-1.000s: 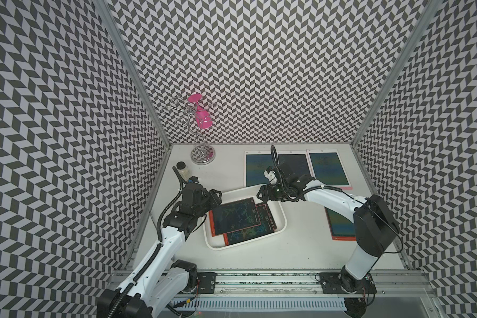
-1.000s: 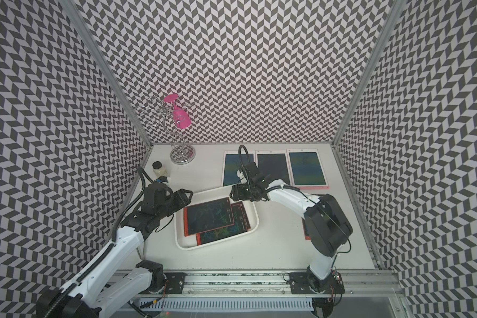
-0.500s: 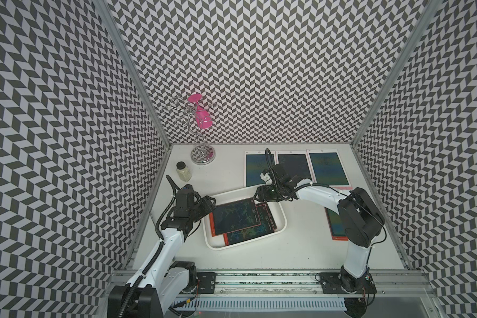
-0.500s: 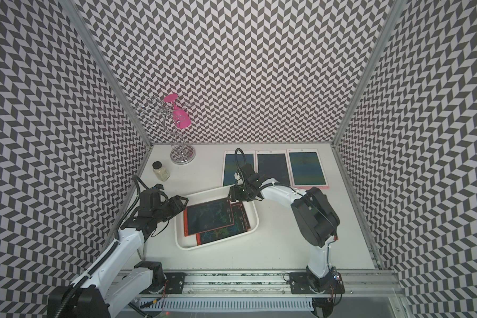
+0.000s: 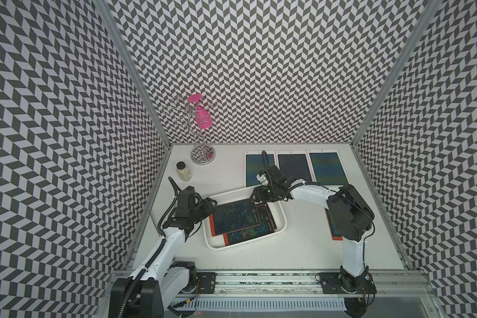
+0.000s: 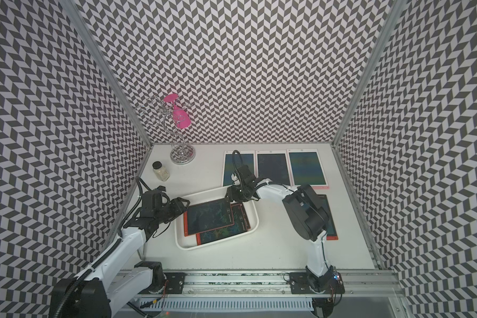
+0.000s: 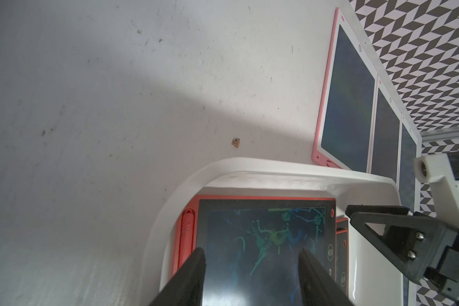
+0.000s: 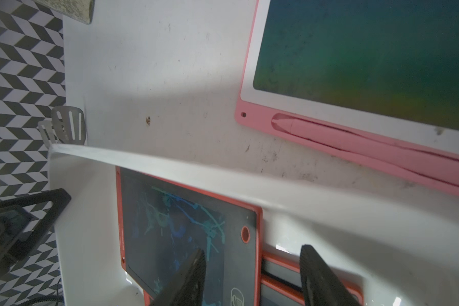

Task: Take out the writing tablet from the storage box
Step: Pick up the writing tablet from the storage box.

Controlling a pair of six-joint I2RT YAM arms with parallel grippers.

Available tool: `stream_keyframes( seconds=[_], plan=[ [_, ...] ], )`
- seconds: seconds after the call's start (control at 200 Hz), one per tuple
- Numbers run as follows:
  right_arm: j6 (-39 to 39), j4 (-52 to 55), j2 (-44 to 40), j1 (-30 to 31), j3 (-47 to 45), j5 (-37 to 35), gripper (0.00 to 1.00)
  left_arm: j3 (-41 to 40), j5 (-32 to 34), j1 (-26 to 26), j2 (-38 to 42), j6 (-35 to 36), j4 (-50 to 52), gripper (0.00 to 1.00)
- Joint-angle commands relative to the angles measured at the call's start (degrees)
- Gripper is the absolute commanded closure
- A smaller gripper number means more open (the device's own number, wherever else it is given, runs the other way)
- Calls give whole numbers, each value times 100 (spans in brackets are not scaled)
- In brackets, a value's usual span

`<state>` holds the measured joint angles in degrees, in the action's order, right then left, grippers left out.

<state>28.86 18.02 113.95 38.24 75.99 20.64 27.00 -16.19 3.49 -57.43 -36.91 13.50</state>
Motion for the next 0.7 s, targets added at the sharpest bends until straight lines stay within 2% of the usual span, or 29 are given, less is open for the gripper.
stream_keyframes(
  seconds=[0.0, 0.34, 0.561, 0.696],
  plan=[
    [152, -387, 131, 43, 107, 113, 44, -86, 1, -49, -48, 60, -205, 44],
    [392, -697, 327, 100, 75, 550, 46, -206, 49, -45, -168, 61, -338, 45],
    [392, -651, 361, 193, 127, 527, 46, -323, 21, -50, -277, 52, -485, 46],
    [488, -780, 365, 200, 110, 837, 46, -337, 8, -58, -309, 61, -530, 46]
  ],
)
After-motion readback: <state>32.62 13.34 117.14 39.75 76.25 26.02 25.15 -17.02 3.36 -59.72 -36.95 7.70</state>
